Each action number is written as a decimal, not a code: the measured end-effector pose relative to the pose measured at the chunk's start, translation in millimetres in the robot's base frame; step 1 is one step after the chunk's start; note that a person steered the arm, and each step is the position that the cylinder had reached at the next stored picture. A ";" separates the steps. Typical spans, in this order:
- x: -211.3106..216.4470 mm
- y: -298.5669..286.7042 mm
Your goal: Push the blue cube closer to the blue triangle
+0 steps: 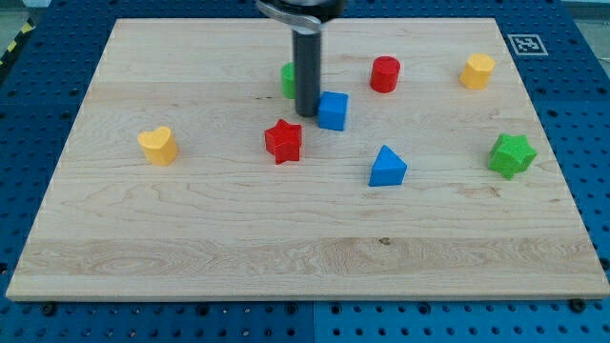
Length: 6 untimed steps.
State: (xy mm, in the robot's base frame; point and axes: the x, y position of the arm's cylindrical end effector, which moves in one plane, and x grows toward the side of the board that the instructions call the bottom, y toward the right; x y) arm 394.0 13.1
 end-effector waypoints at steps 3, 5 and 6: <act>29.7 4.0; -27.1 -1.7; -34.9 40.3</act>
